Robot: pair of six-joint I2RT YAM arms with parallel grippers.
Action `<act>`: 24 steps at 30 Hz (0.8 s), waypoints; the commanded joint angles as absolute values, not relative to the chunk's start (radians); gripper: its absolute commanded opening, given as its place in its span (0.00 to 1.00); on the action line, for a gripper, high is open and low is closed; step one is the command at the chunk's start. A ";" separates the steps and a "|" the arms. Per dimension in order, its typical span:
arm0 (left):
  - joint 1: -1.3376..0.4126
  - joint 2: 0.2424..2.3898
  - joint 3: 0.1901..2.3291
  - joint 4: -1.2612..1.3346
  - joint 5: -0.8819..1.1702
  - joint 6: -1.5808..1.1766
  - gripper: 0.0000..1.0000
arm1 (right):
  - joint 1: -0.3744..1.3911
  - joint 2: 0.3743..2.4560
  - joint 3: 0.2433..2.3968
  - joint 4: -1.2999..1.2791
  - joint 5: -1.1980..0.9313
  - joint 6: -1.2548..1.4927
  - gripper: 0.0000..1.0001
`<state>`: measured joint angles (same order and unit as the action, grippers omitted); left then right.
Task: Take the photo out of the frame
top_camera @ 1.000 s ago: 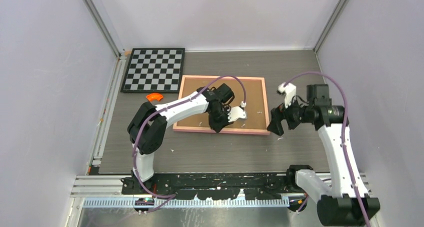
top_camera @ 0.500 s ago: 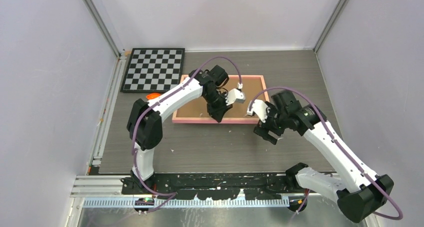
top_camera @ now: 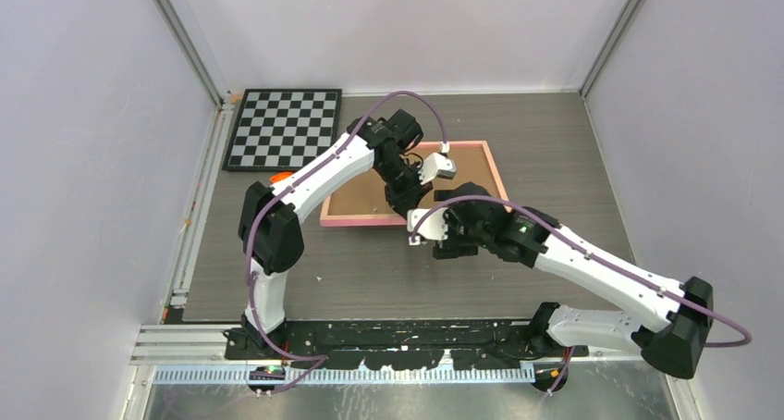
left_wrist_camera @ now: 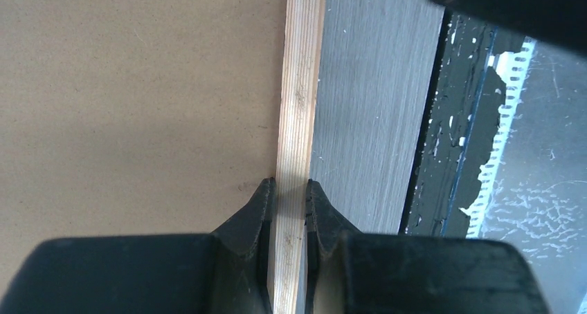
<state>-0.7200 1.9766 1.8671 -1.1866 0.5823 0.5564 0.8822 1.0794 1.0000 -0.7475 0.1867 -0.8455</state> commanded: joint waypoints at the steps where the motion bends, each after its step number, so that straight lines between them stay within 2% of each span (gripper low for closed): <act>1: -0.706 1.967 1.940 -1.249 0.680 0.508 0.00 | 0.917 1.134 0.954 -0.521 0.319 -0.953 0.91; 5: -0.704 1.961 1.951 -1.252 0.694 0.503 0.00 | 0.919 1.191 0.945 -0.456 0.321 -0.969 0.96; 11: -0.703 1.952 1.951 -1.254 0.722 0.496 0.00 | 0.923 1.268 0.934 -0.369 0.341 -0.988 0.97; 21: -0.703 1.936 1.946 -1.256 0.756 0.492 0.00 | 0.925 1.342 0.875 -0.255 0.365 -1.012 0.92; 24: -0.703 1.935 1.943 -1.259 0.762 0.495 0.00 | 0.924 1.366 0.859 -0.222 0.383 -1.017 0.86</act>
<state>-0.6880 1.9797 1.9110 -1.2110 0.6556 0.5282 0.9325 1.3323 0.8669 -0.3668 0.3267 -1.0000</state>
